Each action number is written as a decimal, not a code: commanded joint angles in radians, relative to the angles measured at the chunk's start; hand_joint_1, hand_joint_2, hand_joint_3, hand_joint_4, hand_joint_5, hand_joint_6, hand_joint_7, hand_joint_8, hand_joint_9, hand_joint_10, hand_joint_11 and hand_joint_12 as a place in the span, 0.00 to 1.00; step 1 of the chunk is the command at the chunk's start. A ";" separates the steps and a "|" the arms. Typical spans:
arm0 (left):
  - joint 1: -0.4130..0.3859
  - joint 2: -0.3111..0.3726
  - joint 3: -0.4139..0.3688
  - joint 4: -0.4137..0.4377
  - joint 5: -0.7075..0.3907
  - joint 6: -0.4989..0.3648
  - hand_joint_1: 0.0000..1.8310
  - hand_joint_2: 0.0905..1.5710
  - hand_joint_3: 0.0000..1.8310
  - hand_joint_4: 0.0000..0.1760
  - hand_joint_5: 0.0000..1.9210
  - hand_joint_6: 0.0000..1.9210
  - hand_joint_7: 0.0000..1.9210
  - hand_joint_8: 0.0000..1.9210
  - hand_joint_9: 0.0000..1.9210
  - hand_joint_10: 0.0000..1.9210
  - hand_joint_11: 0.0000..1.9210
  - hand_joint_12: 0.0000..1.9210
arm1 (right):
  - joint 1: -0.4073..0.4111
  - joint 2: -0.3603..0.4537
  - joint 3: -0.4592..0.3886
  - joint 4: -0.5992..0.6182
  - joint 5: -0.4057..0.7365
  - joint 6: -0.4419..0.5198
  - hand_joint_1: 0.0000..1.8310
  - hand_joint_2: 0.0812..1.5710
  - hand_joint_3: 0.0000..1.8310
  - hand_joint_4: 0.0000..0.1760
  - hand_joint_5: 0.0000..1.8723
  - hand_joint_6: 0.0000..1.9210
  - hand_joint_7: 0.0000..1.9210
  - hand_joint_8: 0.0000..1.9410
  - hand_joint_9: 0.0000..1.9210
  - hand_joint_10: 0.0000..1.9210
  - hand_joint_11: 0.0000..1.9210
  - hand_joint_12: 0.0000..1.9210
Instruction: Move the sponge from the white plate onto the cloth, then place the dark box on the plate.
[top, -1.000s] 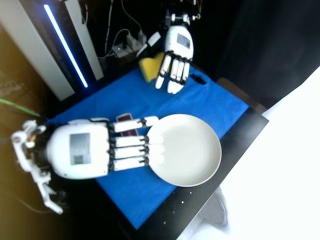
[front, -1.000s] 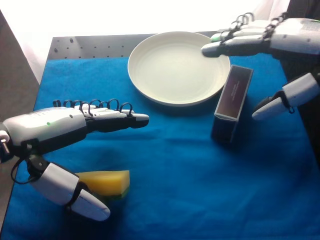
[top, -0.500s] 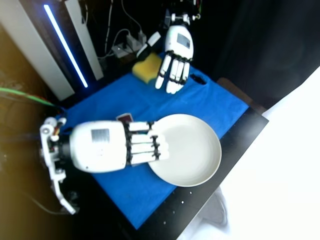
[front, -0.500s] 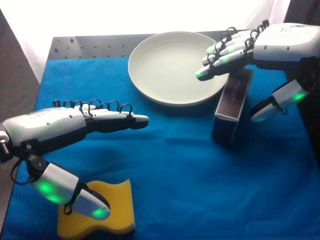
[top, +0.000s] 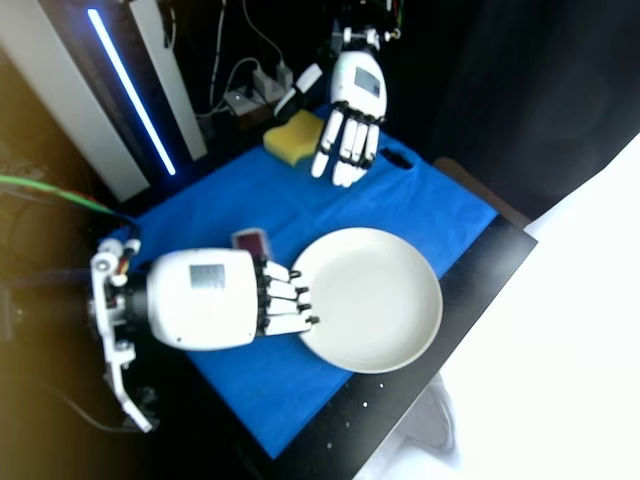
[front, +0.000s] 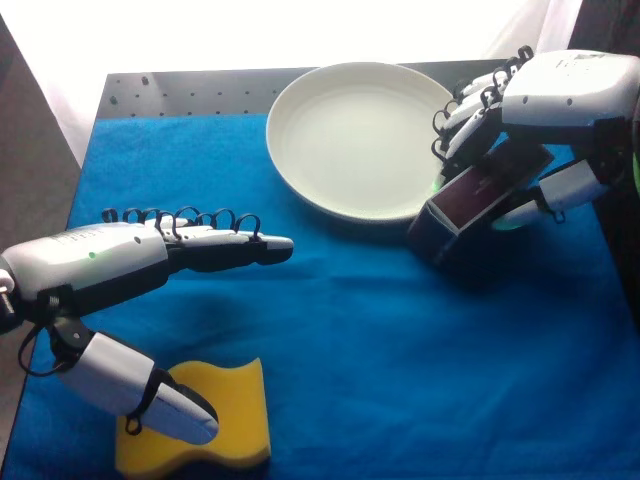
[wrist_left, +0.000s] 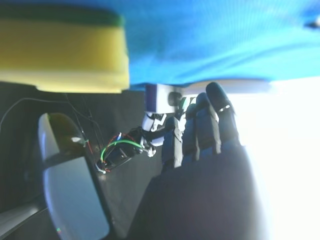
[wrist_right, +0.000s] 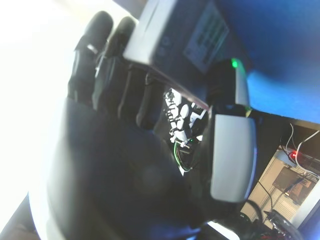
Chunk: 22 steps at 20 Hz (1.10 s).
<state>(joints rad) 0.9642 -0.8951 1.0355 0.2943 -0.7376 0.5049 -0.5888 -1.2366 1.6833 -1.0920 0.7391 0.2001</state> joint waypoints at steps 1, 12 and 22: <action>-0.006 -0.007 -0.004 -0.026 -0.109 -0.006 0.44 0.43 0.00 0.81 0.09 0.00 0.10 0.00 0.14 0.00 0.00 0.55 | 0.014 -0.001 0.002 0.063 0.051 0.003 0.63 0.71 0.00 0.00 0.49 0.57 0.28 0.83 0.29 0.93 0.31 0.98; 0.012 -0.016 -0.003 -0.046 -0.115 -0.006 0.45 0.43 0.00 0.76 0.10 0.00 0.11 0.00 0.17 0.01 0.00 0.63 | 0.022 0.001 -0.002 0.151 0.108 0.002 0.64 0.78 0.00 0.00 0.39 0.65 0.39 0.82 0.43 0.91 0.45 0.97; 0.017 -0.025 -0.002 -0.051 -0.116 -0.009 0.42 0.44 0.00 0.75 0.10 0.00 0.12 0.00 0.19 0.00 0.00 0.69 | 0.042 0.006 -0.016 0.157 0.149 0.002 0.61 0.75 0.00 0.00 0.44 0.66 0.35 0.84 0.44 0.93 0.48 0.99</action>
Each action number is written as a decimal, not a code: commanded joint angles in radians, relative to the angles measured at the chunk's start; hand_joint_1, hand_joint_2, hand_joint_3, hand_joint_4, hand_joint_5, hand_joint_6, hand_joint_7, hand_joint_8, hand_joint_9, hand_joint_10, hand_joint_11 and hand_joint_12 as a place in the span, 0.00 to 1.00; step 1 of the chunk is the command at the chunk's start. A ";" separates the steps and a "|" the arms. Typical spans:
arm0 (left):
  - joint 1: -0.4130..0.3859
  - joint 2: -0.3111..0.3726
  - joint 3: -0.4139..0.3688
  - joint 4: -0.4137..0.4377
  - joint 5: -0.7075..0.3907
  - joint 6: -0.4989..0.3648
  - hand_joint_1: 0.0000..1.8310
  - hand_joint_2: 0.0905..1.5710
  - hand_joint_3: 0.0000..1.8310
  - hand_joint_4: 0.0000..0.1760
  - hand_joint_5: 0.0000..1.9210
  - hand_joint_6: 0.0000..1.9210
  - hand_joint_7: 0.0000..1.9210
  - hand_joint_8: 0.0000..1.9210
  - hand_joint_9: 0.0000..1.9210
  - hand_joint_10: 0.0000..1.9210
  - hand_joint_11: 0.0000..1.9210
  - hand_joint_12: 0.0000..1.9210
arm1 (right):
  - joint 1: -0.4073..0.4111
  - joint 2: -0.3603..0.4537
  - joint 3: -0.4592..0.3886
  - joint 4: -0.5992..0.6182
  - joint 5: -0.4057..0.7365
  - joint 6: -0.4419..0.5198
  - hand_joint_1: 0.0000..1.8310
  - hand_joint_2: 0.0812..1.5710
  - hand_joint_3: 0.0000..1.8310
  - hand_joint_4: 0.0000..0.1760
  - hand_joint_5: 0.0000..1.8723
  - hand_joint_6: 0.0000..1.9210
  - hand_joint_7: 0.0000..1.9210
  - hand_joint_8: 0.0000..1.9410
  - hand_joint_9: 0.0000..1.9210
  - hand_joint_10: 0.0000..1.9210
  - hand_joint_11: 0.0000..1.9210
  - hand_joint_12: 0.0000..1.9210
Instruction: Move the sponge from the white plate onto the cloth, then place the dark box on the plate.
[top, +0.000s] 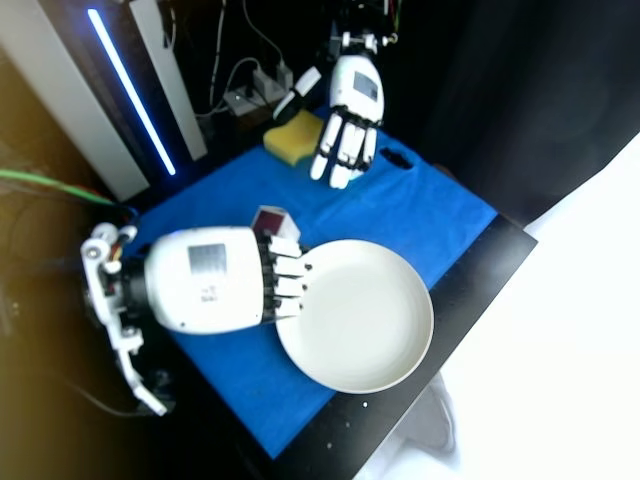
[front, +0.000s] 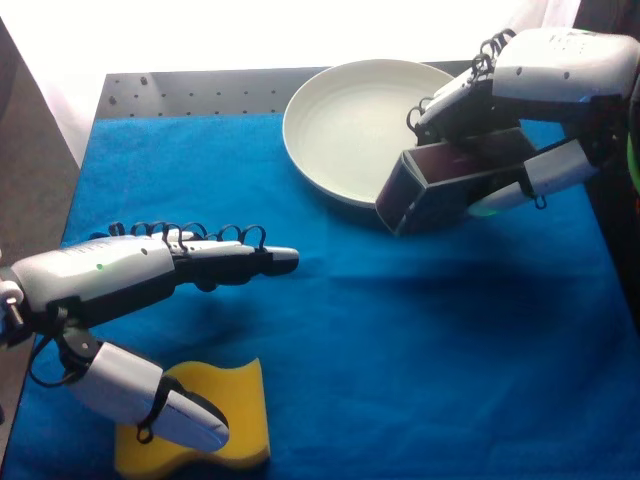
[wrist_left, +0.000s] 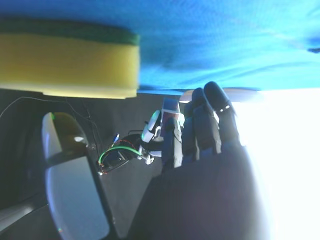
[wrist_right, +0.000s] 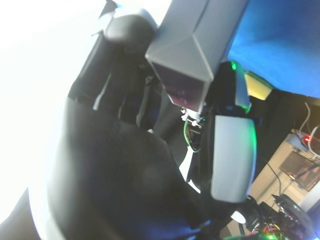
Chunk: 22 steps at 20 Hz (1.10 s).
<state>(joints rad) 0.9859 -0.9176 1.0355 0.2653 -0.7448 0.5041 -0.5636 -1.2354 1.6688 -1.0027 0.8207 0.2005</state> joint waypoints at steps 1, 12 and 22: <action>-0.005 -0.003 -0.002 -0.022 -0.109 -0.009 0.44 0.44 0.00 0.80 0.09 0.00 0.12 0.00 0.19 0.00 0.00 0.70 | 0.017 0.004 0.001 0.065 0.067 0.002 0.62 0.74 0.00 0.00 0.45 0.64 0.35 0.83 0.43 0.90 0.46 0.97; -0.002 -0.012 -0.002 -0.023 -0.123 -0.014 0.43 0.44 0.00 0.95 0.08 0.00 0.10 0.00 0.18 0.00 0.00 0.67 | 0.114 -0.083 0.116 0.144 0.063 -0.009 0.68 0.69 0.00 0.00 0.55 0.40 0.53 0.60 0.46 0.64 0.41 0.74; -0.004 -0.027 0.009 -0.019 -0.132 -0.023 0.42 0.45 0.00 0.82 0.09 0.00 0.12 0.00 0.18 0.00 0.00 0.68 | 0.117 -0.297 0.317 0.166 -0.151 -0.008 0.68 0.70 0.00 0.00 0.55 0.40 0.48 0.66 0.42 0.64 0.30 0.76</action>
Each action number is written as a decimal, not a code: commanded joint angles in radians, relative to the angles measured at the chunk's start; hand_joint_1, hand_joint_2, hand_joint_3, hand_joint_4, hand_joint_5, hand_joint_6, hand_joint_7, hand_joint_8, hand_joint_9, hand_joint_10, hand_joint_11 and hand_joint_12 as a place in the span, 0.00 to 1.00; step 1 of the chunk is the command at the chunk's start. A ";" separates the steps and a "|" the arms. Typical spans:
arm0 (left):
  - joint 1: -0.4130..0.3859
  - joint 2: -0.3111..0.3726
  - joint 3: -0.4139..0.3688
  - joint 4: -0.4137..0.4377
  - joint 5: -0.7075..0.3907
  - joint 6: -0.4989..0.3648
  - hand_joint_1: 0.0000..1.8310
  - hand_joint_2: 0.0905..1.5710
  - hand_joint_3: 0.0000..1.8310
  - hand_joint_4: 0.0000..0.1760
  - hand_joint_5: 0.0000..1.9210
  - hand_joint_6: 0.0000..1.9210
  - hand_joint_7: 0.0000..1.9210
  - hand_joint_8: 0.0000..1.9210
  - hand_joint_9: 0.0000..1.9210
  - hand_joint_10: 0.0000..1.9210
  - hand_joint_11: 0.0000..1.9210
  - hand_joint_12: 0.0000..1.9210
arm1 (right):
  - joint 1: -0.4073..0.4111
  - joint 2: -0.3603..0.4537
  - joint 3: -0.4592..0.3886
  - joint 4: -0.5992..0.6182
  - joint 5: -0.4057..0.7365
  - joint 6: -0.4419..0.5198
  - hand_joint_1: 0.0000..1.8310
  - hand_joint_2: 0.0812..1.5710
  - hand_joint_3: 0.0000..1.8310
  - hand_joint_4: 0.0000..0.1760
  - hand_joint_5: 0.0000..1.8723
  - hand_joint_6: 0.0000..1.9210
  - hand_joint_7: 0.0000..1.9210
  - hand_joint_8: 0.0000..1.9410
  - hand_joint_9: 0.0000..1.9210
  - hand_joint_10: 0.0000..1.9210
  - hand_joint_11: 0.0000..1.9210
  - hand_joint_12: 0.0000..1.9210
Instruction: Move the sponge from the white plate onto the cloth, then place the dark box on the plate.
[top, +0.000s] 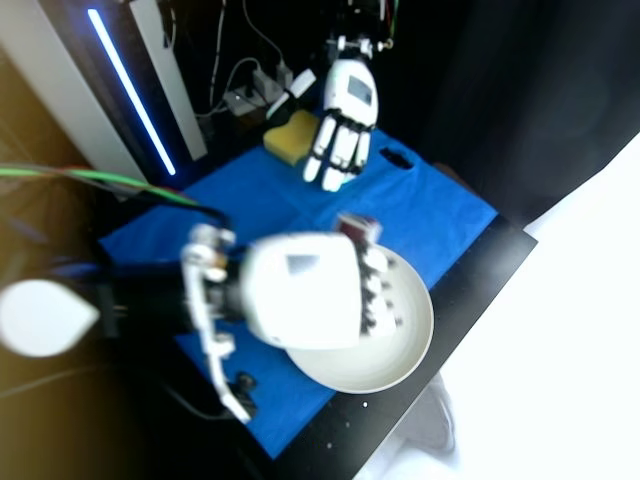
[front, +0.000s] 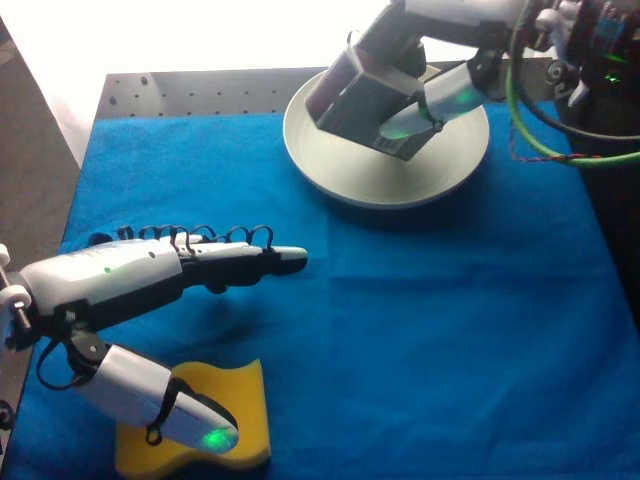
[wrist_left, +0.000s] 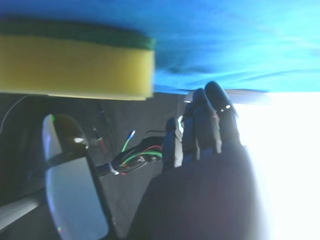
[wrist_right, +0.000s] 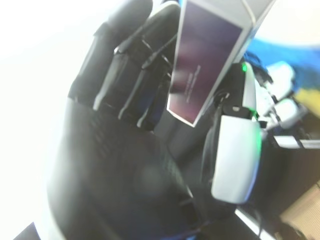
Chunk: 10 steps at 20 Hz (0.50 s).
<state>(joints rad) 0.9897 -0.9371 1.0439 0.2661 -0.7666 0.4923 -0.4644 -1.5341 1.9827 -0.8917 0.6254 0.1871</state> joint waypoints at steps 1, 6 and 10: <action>-0.009 -0.009 0.002 -0.017 -0.111 -0.013 0.42 0.44 0.00 0.86 0.09 0.00 0.11 0.00 0.18 0.00 0.00 0.68 | 0.018 -0.004 0.005 0.037 0.024 0.005 0.69 0.69 0.00 0.00 0.58 0.35 0.47 0.68 0.41 0.68 0.34 0.76; -0.015 -0.020 0.010 -0.011 -0.112 -0.023 0.44 0.44 0.00 0.90 0.08 0.00 0.11 0.00 0.17 0.00 0.00 0.66 | 0.022 -0.027 0.016 -0.087 -0.083 0.011 0.60 0.67 0.00 0.00 0.39 0.21 0.37 0.37 0.31 0.53 0.22 0.73; -0.015 -0.021 0.011 -0.011 -0.115 -0.025 0.44 0.44 0.00 0.88 0.09 0.00 0.12 0.00 0.18 0.00 0.00 0.67 | 0.022 -0.026 0.015 -0.105 -0.093 0.015 0.45 0.51 0.00 0.97 0.02 0.00 0.02 0.00 0.03 0.01 0.00 0.13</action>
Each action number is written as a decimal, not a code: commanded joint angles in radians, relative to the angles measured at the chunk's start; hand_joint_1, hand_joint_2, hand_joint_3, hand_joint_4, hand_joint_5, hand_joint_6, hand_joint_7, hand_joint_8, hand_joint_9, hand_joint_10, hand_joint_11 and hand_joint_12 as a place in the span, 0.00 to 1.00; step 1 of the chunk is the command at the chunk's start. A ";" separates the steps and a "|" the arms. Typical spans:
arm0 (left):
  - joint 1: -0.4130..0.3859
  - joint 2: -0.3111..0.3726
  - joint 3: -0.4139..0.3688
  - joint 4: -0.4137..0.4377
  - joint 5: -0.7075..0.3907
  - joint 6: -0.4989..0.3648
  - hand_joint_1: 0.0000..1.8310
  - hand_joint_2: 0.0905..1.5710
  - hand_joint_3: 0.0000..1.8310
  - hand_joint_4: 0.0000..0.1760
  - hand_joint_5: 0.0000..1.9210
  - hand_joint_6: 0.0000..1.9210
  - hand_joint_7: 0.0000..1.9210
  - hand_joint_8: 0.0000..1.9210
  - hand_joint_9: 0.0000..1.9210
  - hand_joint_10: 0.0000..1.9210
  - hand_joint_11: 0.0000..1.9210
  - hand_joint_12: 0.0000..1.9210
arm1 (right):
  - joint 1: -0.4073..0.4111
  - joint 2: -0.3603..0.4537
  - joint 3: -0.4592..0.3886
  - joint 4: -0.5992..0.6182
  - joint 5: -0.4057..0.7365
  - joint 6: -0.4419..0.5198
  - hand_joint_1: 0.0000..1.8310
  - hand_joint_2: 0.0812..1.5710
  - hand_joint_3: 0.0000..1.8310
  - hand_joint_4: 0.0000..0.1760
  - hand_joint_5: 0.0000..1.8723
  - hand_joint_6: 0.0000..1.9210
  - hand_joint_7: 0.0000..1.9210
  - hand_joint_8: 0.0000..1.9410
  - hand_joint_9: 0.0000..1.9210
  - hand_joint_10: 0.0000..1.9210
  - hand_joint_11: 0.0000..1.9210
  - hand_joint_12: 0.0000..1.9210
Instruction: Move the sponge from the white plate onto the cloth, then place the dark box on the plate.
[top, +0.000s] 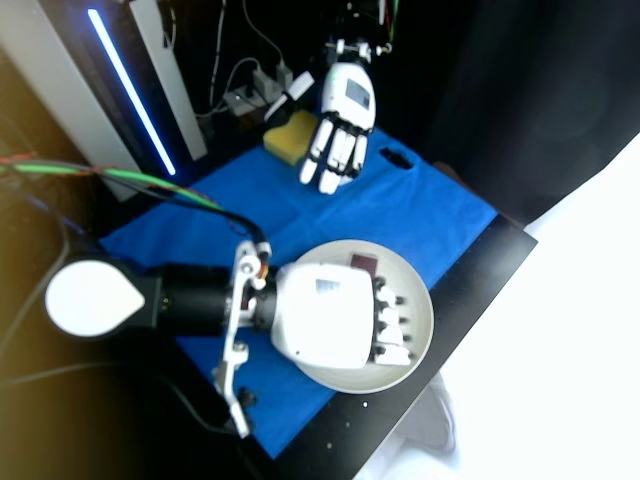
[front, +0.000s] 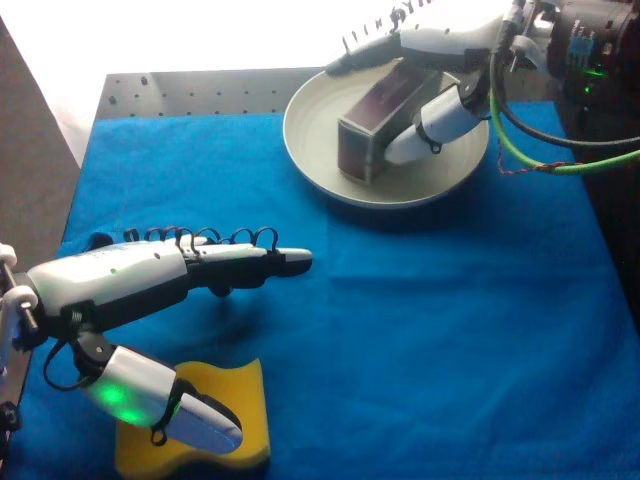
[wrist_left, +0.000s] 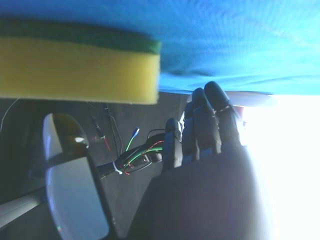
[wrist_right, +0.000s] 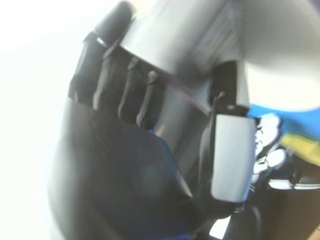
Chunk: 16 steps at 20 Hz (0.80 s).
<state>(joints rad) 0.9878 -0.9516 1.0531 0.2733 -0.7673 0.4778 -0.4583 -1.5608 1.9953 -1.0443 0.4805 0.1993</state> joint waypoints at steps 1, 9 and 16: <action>-0.013 -0.008 0.004 -0.018 -0.114 -0.010 0.44 0.44 0.00 0.87 0.10 0.00 0.11 0.00 0.17 0.00 0.00 0.67 | 0.017 0.001 0.002 0.052 0.060 0.003 0.43 0.49 0.00 0.99 0.00 0.00 0.00 0.00 0.00 0.00 0.00 0.03; -0.005 0.010 0.008 -0.128 -0.212 0.037 0.36 0.45 0.00 0.98 0.03 0.00 0.08 0.00 0.10 0.00 0.00 0.16 | -0.004 0.202 -0.158 0.367 0.354 -0.045 0.36 0.46 0.00 1.00 0.00 0.00 0.00 0.00 0.00 0.00 0.00 0.00; 0.038 0.048 -0.016 -0.334 -0.448 0.130 0.32 0.50 0.00 1.00 0.00 0.00 0.00 0.00 0.00 0.00 0.00 0.22 | -0.281 0.408 -0.419 0.782 0.825 -0.163 0.38 0.45 0.00 1.00 0.00 0.00 0.00 0.00 0.00 0.00 0.00 0.00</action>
<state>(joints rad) 1.0397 -0.9058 1.0340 -0.0547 -1.0744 0.6106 -0.7837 -1.1473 1.5570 -0.3103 1.1751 0.0315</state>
